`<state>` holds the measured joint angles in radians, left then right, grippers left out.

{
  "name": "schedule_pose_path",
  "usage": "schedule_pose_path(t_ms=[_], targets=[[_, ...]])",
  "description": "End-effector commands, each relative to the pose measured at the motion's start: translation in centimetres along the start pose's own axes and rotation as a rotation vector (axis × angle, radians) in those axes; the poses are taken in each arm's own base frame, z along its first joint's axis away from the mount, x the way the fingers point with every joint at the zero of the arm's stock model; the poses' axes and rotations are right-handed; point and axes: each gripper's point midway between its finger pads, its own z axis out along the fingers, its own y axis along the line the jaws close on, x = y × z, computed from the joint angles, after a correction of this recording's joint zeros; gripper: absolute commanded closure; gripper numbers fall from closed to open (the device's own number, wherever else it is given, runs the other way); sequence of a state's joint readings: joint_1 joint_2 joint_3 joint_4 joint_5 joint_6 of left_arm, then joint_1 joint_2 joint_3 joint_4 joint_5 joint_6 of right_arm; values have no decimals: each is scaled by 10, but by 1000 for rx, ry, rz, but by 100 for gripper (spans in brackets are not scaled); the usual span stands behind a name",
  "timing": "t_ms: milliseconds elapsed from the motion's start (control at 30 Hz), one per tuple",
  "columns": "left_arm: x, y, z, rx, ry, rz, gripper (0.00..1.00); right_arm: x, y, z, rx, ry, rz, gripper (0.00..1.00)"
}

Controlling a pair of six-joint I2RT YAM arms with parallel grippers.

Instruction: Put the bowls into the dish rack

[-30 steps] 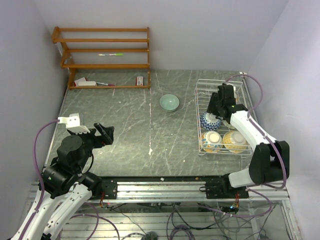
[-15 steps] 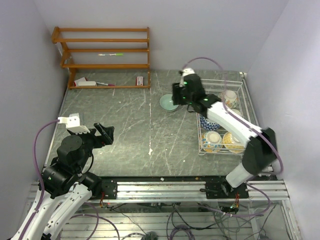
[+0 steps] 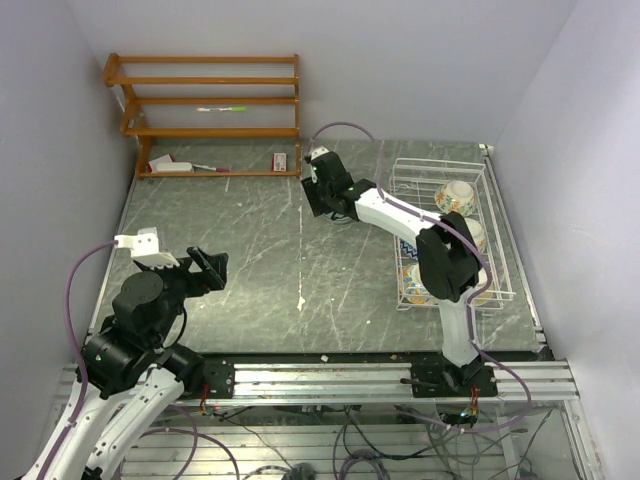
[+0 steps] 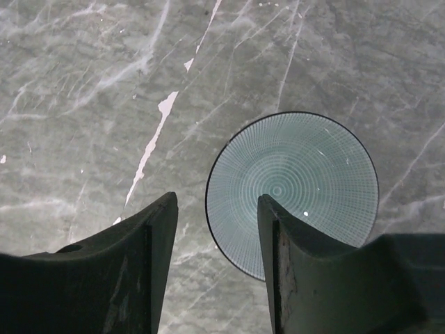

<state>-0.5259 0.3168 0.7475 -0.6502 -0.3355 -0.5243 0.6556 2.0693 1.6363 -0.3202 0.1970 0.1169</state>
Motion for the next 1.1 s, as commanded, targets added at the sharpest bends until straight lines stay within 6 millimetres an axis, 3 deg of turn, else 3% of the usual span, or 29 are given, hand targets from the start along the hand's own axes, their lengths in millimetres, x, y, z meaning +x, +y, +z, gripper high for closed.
schedule_pose_path(t_ms=[0, 133, 333, 400, 500, 567, 700, 867, 967, 1067], targets=[[-11, -5, -5, 18, -29, -13, 2, -4, -1, 16, 13, -7, -17, 52], [-12, -5, -6, 18, -32, -16, 2, 12, 3, 32, 3, 34, -17, 54], [-11, -5, -5, 16, -27, -12, 2, 24, -1, 40, 36, 59, -12, 60], [-11, -4, -5, 14, -28, -12, 2, 27, -2, 40, 42, 63, -9, 69], [-12, -4, -5, 12, -32, -15, 2, 23, -4, 34, 54, 47, 11, 90], [-12, -3, -6, 11, -32, -15, 2, 12, -2, 23, 30, 5, 28, 97], [-11, -4, -5, 9, -27, -13, 2, -13, 8, -3, -52, -85, 87, 100], [-11, -3, -4, 5, -26, -13, 2, -57, 20, -58, -245, -250, 205, 100], [-11, -3, -4, 2, -25, -13, 2, -78, 10, -99, -362, -362, 291, 100], [-9, -3, -3, 1, -20, -11, 2, -85, -19, -138, -476, -462, 414, 100]])
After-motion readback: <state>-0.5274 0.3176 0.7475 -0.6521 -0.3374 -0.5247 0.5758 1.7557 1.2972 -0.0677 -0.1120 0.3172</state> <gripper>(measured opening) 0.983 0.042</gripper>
